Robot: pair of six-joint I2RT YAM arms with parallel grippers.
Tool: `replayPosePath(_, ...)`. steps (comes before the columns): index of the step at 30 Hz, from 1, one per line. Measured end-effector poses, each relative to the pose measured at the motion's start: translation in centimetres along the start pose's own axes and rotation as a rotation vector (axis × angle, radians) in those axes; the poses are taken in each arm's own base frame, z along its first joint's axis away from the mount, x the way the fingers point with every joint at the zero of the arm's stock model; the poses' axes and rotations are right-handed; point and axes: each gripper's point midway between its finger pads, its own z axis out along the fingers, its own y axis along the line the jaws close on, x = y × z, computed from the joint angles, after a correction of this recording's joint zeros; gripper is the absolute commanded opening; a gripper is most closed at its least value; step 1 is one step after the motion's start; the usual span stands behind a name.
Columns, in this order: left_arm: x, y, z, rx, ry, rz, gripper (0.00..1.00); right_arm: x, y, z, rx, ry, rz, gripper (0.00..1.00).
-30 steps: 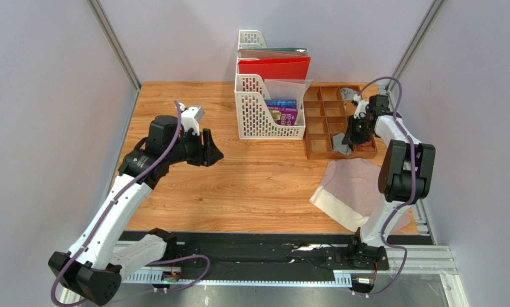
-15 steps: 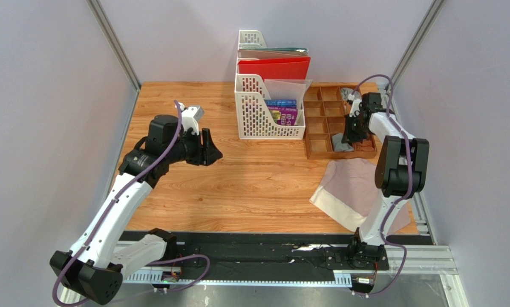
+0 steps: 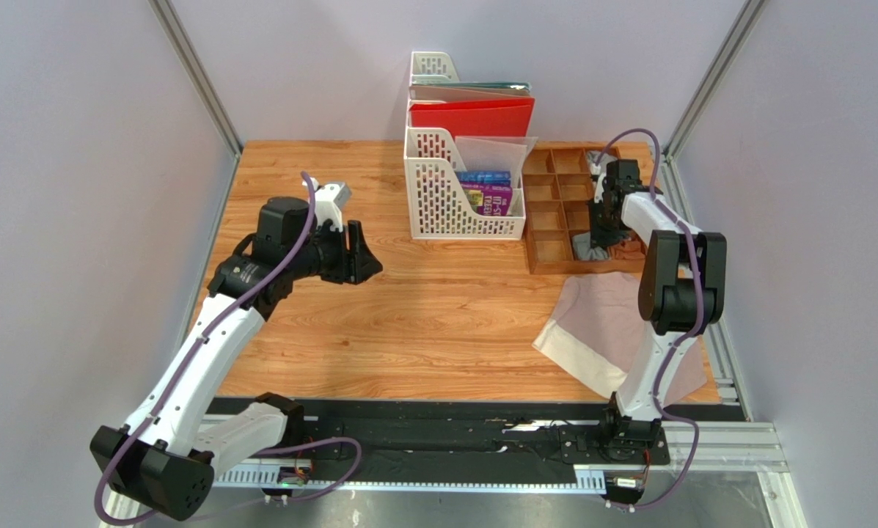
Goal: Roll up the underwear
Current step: Place the underwear in the storage box, then move the underwear to the center of the board.
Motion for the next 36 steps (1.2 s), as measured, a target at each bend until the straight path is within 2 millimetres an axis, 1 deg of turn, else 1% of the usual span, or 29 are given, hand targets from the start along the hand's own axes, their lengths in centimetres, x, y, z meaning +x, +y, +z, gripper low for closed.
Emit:
replayPosePath(2, -0.1, 0.0, 0.0, -0.001, -0.002, 0.001, 0.58, -0.1, -0.4, 0.0, 0.029, -0.003, 0.017, 0.36)
replayPosePath(3, -0.1, 0.0, 0.0, 0.0, -0.003, 0.001, 0.58, -0.2, -0.5, 0.0, 0.036, -0.006, 0.023, 0.39)
replayPosePath(4, -0.1, 0.1, 0.0, -0.001, -0.003, 0.001, 0.57, -0.3, -0.6, 0.0, 0.041, -0.009, 0.03, 0.45)
replayPosePath(9, -0.1, 0.1, 0.0, 0.0, -0.003, -0.001, 0.58, -0.6, -0.7, 0.1, 0.051, -0.024, 0.044, 0.5)
replayPosePath(10, -0.1, 0.1, 0.0, 0.001, -0.004, -0.001, 0.58, -0.6, -0.7, 0.0, 0.048, -0.025, 0.048, 0.52)
replayPosePath(13, -0.1, 0.0, 0.0, 0.004, -0.003, -0.001, 0.58, -0.8, -0.5, -0.4, 0.04, -0.036, 0.054, 0.53)
replayPosePath(14, -0.1, 0.0, 0.0, 0.007, -0.002, -0.002, 0.58, -1.3, -0.5, -1.2, 0.041, -0.057, 0.057, 0.6)
replayPosePath(21, -0.1, -0.1, -0.1, 0.012, -0.004, -0.002, 0.58, -2.6, -0.9, -3.3, 0.056, -0.113, 0.07, 0.61)
replayPosePath(23, -0.2, -0.1, -0.3, 0.011, -0.011, 0.0, 0.58, -3.3, -1.1, -4.7, 0.069, -0.15, 0.079, 0.61)
replayPosePath(25, -0.1, 0.1, -0.4, 0.003, -0.015, 0.0, 0.59, -3.6, -1.2, -5.7, 0.076, -0.172, 0.089, 0.61)
replayPosePath(28, 0.2, 0.8, -0.5, -0.032, -0.027, 0.001, 0.59, -3.9, -1.2, -8.5, 0.082, -0.232, 0.119, 0.61)
replayPosePath(31, 0.2, 1.7, -0.6, -0.07, -0.044, -0.005, 0.59, -3.4, -0.8, -11.7, 0.068, -0.3, 0.156, 0.61)
replayPosePath(33, 0.2, 2.7, -0.5, -0.102, -0.056, -0.015, 0.59, -2.7, -0.2, -14.1, 0.039, -0.362, 0.187, 0.61)
replayPosePath(34, 0.3, 3.0, -0.5, -0.11, -0.057, -0.02, 0.59, -2.4, 0.1, -14.7, 0.025, -0.378, 0.196, 0.61)
replayPosePath(36, 0.4, 3.6, -0.4, -0.129, -0.059, -0.029, 0.59, -1.2, 1.2, -16.4, -0.026, -0.424, 0.221, 0.61)
